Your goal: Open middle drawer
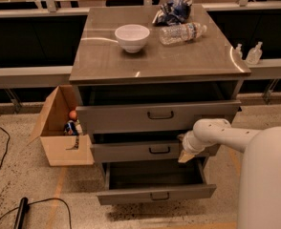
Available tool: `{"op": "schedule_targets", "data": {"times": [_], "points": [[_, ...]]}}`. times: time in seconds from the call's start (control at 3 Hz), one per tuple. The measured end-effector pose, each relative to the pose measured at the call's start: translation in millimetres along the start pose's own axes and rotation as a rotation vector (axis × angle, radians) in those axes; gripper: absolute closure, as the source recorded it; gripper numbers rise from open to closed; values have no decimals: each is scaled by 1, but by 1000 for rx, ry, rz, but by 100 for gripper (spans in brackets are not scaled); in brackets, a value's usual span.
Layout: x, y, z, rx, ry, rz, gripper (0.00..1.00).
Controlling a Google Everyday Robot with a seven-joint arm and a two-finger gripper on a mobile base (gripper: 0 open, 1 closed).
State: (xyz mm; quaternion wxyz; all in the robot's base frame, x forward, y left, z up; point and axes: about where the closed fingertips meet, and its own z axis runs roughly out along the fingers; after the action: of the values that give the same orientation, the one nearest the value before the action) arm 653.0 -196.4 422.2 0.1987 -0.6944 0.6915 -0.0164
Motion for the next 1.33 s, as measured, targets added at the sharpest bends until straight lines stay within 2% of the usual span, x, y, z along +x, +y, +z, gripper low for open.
{"op": "schedule_targets", "data": {"times": [0.33,0.67,1.0,1.33], "points": [[2,0,-4,7,1,13,62],[1,14,-20,-11,-6,32,86],[-11,40,-41,-66,-22,38,100],[-11,40,-41,-66,-22,38,82]]}}
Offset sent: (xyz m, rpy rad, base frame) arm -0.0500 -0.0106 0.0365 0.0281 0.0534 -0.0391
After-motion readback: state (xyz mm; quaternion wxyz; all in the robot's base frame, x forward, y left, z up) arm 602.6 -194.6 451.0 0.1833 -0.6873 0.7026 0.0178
